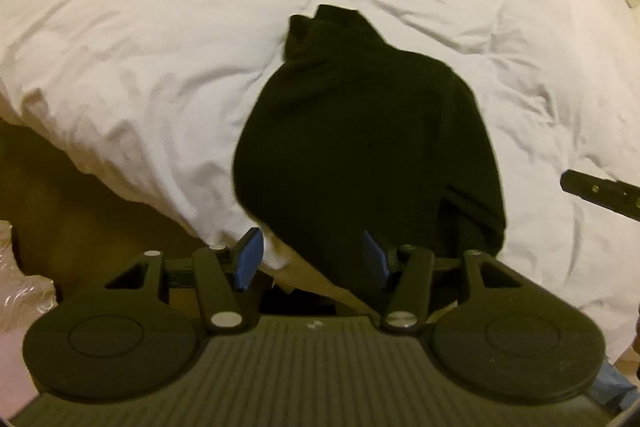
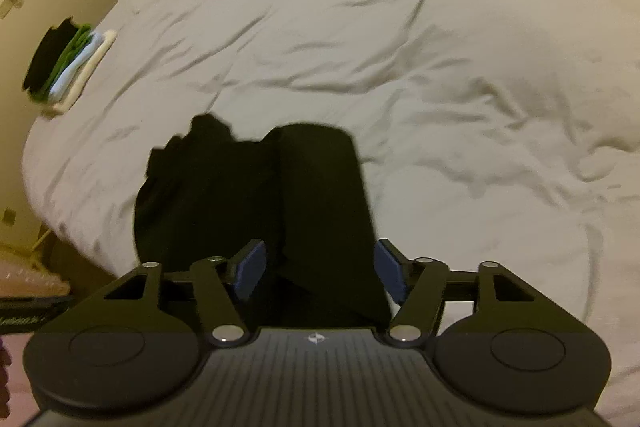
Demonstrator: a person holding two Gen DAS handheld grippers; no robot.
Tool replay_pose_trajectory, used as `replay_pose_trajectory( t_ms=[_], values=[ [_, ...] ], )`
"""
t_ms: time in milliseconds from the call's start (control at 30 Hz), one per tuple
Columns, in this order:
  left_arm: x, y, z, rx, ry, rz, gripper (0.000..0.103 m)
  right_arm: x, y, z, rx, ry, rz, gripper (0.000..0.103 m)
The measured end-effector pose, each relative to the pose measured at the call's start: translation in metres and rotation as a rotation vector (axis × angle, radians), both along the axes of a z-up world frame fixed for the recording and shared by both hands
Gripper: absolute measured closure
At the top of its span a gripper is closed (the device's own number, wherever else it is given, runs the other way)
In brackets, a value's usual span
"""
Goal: Fold clothes
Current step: 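Open both grippers and release the black garment onto the duvet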
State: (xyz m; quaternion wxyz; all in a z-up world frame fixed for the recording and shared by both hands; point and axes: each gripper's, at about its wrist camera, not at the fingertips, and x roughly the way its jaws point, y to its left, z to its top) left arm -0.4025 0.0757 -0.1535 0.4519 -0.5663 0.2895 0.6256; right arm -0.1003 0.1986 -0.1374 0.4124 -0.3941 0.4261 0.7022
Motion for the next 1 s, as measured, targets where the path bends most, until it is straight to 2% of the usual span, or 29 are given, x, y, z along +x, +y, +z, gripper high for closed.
replay_pose_trajectory(
  t_ms=[167, 300, 467, 600, 800, 1000],
  values=[
    [-0.010, 0.002, -0.014, 0.023, 0.004, 0.003, 0.053, -0.017, -0.002, -0.018, -0.037, -0.010, 0.035, 0.037],
    [-0.022, 0.011, -0.029, -0.004, -0.005, -0.012, 0.053, -0.030, -0.003, -0.033, -0.076, -0.032, 0.025, 0.037],
    [-0.035, 0.033, -0.048, -0.044, -0.008, -0.077, 0.053, -0.048, 0.000, -0.047, -0.124, -0.068, -0.016, 0.037],
    [-0.046, 0.054, -0.060, -0.063, -0.001, -0.152, 0.053, -0.062, -0.002, -0.055, -0.152, -0.091, -0.051, 0.032],
    [-0.054, 0.082, -0.070, -0.067, 0.007, -0.275, 0.048, -0.074, -0.003, -0.064, -0.189, -0.109, -0.137, 0.031],
    [-0.060, 0.104, -0.082, -0.052, 0.008, -0.355, 0.045, -0.075, -0.006, -0.074, -0.223, -0.124, -0.226, 0.028]
  ],
)
